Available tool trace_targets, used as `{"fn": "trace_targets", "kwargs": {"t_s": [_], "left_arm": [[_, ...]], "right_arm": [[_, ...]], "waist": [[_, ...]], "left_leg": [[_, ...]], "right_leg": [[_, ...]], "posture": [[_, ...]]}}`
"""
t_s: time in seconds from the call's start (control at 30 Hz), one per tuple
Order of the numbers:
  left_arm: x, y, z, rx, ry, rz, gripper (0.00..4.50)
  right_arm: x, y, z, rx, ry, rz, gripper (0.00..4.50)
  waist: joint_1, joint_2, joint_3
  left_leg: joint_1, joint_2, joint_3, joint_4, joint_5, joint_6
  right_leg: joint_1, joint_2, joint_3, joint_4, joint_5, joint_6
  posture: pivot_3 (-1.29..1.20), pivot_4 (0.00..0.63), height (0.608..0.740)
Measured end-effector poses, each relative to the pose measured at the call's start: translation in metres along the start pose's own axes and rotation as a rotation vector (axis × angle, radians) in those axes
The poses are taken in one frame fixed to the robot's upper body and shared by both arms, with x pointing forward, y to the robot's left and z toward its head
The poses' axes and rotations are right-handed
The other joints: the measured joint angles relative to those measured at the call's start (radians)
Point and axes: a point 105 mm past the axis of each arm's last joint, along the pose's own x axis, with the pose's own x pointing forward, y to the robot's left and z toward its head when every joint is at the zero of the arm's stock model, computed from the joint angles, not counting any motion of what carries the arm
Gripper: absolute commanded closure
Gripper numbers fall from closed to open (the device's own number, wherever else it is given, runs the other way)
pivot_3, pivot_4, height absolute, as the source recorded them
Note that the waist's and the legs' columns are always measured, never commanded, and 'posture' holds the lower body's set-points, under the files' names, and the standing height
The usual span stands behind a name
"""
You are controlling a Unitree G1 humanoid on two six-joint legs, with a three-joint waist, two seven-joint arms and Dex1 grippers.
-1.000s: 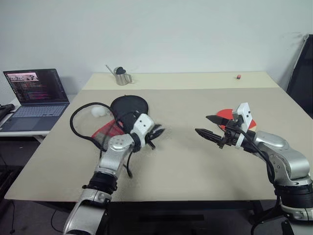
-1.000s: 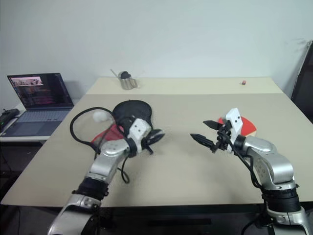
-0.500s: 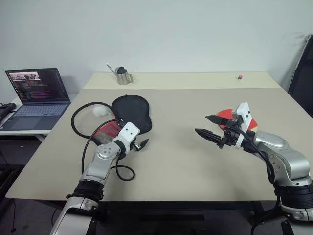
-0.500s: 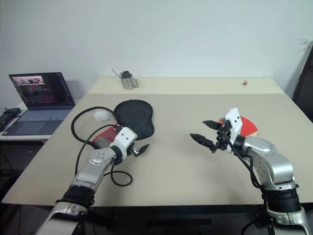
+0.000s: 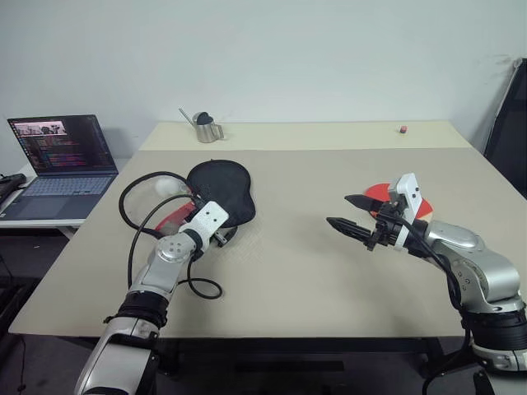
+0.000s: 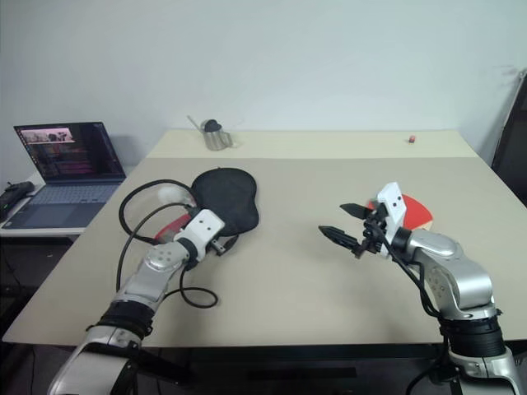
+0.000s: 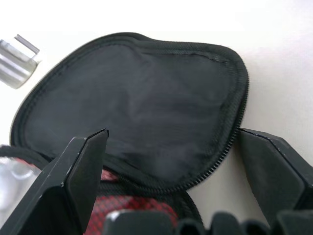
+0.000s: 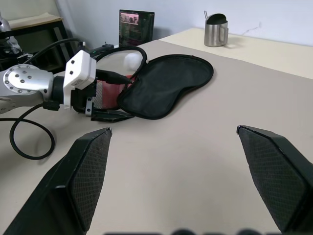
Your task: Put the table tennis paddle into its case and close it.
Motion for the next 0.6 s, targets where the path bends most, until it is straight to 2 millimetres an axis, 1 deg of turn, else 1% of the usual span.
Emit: {"fn": "trace_targets", "kwargs": {"t_s": [0.07, 0.17, 0.4, 0.5, 0.53, 0.6], "left_arm": [[0.002, 0.001, 0.000, 0.008, 0.002, -0.001, 0.01], [0.006, 0.000, 0.001, 0.011, -0.001, -0.009, 0.59], [0.013, -0.011, 0.000, 0.017, 0.001, -0.045, 3.13], [0.013, -0.006, 0.000, 0.020, 0.006, -0.027, 4.25], [0.013, -0.004, 0.000, 0.023, 0.004, -0.018, 4.48], [0.013, -0.003, -0.001, 0.023, 0.006, -0.017, 4.48]], "right_arm": [[0.000, 0.000, 0.000, 0.001, 0.000, 0.000, 0.00], [0.000, 0.000, -0.001, 0.002, 0.001, -0.001, 0.00], [0.000, 0.000, -0.001, 0.004, 0.002, -0.003, 0.00], [-0.002, -0.001, -0.003, 0.009, 0.005, -0.010, 0.00], [-0.002, -0.001, -0.005, 0.012, 0.007, -0.012, 0.00], [-0.002, -0.001, -0.006, 0.015, 0.010, -0.015, 0.00]], "waist": [[0.000, 0.000, 0.000], [0.000, 0.000, 0.000], [-0.001, 0.000, 0.000], [-0.001, 0.000, 0.000], [0.000, 0.000, 0.000], [0.000, 0.000, 0.000]], "left_leg": [[0.000, 0.000, 0.000, 0.000, 0.000, 0.000], [0.000, 0.000, 0.000, 0.000, 0.000, 0.000], [0.000, 0.000, 0.000, 0.000, 0.000, 0.000], [0.000, 0.000, 0.000, 0.000, 0.000, 0.000], [0.000, 0.000, 0.000, 0.000, 0.000, 0.000], [0.000, 0.000, 0.000, 0.000, 0.000, 0.000]], "right_leg": [[0.000, 0.000, 0.000, 0.001, 0.000, 0.000], [0.000, 0.000, 0.000, 0.001, 0.000, 0.000], [0.000, 0.000, 0.000, 0.001, 0.000, 0.000], [0.000, 0.000, 0.000, 0.001, 0.000, 0.000], [0.000, 0.000, 0.000, 0.001, 0.000, 0.000], [0.000, 0.000, 0.000, 0.001, 0.000, 0.000]], "posture": [[0.00, 0.150, 0.740], [0.00, 0.150, 0.740], [0.00, 0.150, 0.740], [0.00, 0.150, 0.740], [0.00, 0.150, 0.740], [0.00, 0.150, 0.740]]}}
